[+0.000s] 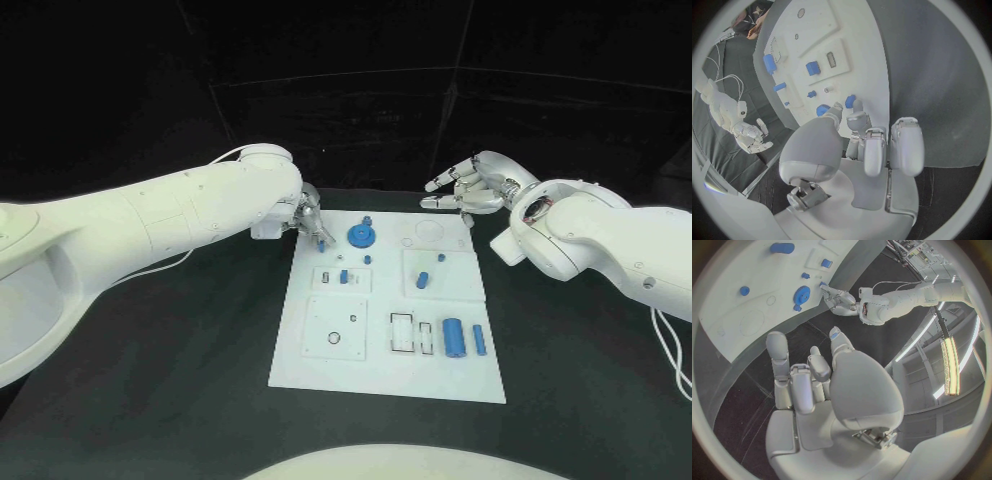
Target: Assemble the parts on the task board
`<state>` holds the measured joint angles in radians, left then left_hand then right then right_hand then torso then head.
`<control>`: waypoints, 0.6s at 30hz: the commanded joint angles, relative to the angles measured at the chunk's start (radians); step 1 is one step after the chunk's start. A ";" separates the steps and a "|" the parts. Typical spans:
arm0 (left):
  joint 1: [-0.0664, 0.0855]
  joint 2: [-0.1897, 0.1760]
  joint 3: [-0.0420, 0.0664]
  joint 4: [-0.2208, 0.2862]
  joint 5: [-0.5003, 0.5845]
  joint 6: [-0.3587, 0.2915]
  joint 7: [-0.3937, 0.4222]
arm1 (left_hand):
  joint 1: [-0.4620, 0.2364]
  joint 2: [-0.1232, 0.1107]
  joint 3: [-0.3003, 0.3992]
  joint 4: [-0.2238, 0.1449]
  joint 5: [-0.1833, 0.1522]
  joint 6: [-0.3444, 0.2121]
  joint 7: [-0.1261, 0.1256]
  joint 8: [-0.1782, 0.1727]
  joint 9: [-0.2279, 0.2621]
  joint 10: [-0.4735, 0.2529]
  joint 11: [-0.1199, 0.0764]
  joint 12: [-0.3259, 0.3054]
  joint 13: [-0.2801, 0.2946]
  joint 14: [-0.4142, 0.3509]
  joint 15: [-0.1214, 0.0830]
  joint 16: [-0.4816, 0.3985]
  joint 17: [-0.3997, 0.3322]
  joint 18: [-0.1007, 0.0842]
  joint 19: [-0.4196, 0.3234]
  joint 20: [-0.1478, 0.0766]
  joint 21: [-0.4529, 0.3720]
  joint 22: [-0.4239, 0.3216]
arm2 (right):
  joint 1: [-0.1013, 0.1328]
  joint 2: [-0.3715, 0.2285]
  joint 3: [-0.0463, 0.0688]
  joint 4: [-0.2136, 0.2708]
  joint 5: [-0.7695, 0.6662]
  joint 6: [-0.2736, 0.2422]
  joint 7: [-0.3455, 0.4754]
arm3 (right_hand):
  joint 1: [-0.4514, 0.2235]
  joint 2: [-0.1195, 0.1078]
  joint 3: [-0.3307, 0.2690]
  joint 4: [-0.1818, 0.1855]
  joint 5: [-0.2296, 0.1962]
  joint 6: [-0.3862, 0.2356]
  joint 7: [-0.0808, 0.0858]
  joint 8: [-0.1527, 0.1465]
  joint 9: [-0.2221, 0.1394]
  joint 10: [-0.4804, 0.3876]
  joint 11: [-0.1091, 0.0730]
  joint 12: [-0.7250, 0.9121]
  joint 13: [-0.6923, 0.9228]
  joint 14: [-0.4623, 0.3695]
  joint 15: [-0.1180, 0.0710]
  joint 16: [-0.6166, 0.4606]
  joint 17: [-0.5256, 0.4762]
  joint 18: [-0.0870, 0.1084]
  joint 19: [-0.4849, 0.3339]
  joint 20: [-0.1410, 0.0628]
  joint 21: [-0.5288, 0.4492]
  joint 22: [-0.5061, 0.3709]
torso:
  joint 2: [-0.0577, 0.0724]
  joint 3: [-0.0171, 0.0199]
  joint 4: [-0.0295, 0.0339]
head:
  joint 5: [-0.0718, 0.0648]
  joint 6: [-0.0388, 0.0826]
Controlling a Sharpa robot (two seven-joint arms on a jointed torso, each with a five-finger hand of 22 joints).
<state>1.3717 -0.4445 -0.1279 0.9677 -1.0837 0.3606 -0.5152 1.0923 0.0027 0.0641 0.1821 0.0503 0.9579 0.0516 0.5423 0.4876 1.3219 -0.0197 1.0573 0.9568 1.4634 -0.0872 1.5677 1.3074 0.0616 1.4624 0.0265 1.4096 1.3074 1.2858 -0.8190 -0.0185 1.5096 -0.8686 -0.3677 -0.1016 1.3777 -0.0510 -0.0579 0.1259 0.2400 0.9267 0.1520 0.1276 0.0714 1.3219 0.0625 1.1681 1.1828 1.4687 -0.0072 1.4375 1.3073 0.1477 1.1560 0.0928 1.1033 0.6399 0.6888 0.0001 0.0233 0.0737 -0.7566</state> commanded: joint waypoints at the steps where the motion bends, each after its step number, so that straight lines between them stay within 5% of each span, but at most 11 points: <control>1: 0.001 0.002 0.000 0.001 -0.006 0.012 -0.004 | 0.014 0.002 0.000 -0.009 -0.001 0.004 0.000 -0.001 -0.002 -0.009 -0.001 -0.004 -0.002 0.107 0.008 0.003 0.263 -0.006 -0.002 0.004 -0.004 0.021 | 0.002 0.001 0.001 0.000 0.002 0.005 0.007 | -0.003 0.009 -0.002 0.001 0.004 -0.004 -0.001 0.003 -0.001 -0.004 0.000 -0.004 -0.001 0.044 -0.007 -0.006 0.001 0.013 -0.002 0.000 -0.003 -0.001 | 0.000 -0.0001 0.0001 | 0.001 -0.001; 10: 0.001 0.003 0.000 -0.002 -0.006 0.016 -0.005 | 0.051 0.023 0.015 -0.033 -0.001 0.004 -0.001 -0.003 -0.008 -0.010 -0.001 -0.004 -0.005 0.107 0.007 0.003 0.263 -0.006 -0.002 0.004 -0.005 0.021 | 0.002 0.001 0.001 0.000 0.002 0.005 0.007 | -0.002 0.010 -0.001 0.001 0.005 -0.004 -0.001 0.004 -0.001 -0.004 0.000 -0.004 -0.001 0.044 -0.007 -0.006 0.001 0.013 -0.002 0.000 -0.003 -0.001 | 0.000 0.0002 0.0005 | 0.001 -0.002; 18: 0.001 0.005 0.000 -0.001 0.009 0.007 -0.004 | 0.178 0.087 0.132 -0.121 0.000 -0.013 -0.008 -0.015 -0.020 -0.021 -0.008 -0.016 -0.019 0.107 0.001 0.003 0.263 -0.005 -0.006 -0.001 -0.012 0.015 | 0.002 0.002 0.001 0.000 0.002 0.006 0.008 | -0.001 0.011 -0.001 0.001 0.005 -0.005 -0.001 0.004 -0.001 -0.004 0.000 -0.003 -0.001 0.044 -0.007 -0.006 0.000 0.013 -0.001 0.000 -0.003 -0.001 | 0.000 0.0003 -0.0002 | 0.003 -0.006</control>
<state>1.3718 -0.4407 -0.1273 0.9667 -1.0813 0.3644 -0.5159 1.2495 0.0756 0.1798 0.0696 0.0493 0.9519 0.0461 0.5305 0.4680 1.3075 -0.0266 1.0454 0.9399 1.4671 -0.0835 1.5677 1.3074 0.0616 1.4625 0.0265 1.4027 1.3074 1.2858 -0.8176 -0.0185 1.5088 -0.8686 -0.3669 -0.1017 1.3777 -0.0510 -0.0579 0.1259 0.2400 0.9267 0.1520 0.1275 0.0713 1.3219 0.0625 1.1681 1.1829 1.4687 -0.0072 1.4375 1.3073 0.1477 1.1560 0.0927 1.1033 0.6400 0.6888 0.0002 0.0233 0.0753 -0.7606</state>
